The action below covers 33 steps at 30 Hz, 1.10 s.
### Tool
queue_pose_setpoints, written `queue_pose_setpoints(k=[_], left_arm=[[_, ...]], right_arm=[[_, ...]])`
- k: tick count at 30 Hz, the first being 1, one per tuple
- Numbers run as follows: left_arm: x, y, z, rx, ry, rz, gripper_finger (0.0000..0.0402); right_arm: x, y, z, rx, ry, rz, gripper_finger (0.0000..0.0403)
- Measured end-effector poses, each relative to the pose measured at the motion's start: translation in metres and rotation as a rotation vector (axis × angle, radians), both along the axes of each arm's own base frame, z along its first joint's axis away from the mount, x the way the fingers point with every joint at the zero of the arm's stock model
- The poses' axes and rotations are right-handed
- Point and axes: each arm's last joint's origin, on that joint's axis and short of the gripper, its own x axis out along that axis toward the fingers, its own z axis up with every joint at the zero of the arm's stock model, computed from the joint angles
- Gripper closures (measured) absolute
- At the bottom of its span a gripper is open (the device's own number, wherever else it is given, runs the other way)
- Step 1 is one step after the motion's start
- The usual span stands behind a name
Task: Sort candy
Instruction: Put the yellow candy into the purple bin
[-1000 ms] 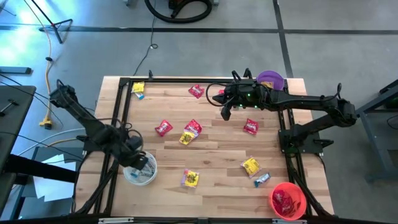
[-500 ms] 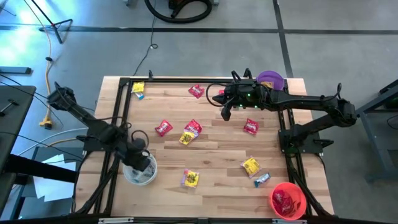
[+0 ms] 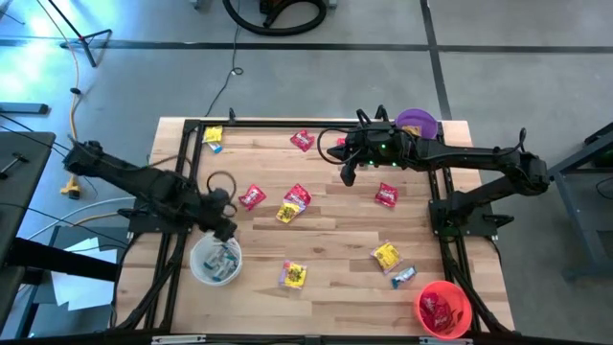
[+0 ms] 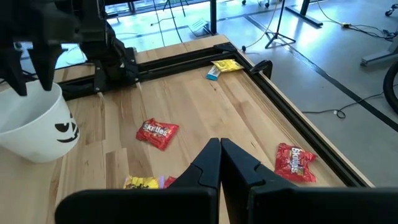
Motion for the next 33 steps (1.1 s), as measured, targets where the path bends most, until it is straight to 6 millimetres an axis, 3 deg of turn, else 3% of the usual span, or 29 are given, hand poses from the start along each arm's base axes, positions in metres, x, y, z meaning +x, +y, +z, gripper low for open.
queue_pose_setpoints(k=[4,8,14,21,26,33], left_arm=[[0.007,0.016,0.025,0.064,-0.114,-0.031,0.0245],[0.014,0.042,0.038,0.153,-0.169,-0.013,0.027],[0.017,0.106,0.031,0.283,-0.115,0.045,0.0336],[0.008,0.18,0.008,0.431,0.045,-0.061,0.0399],[0.005,0.224,-0.025,0.471,0.288,-0.122,0.0374],[0.003,0.268,-0.063,0.595,0.656,-0.127,0.0289]], right_arm=[[0.0,0.0,0.0,0.0,-0.001,0.0,0.0403],[0.0,0.0,0.0,0.0,-0.001,0.0,0.0403],[0.0,0.0,0.0,0.007,-0.003,-0.003,0.0403],[0.0,0.0,0.0,0.027,-0.009,-0.012,0.0403],[0.0,0.0,0.0,0.042,-0.013,-0.019,0.0403],[0.0,0.0,0.0,0.062,-0.019,-0.028,0.0403]])
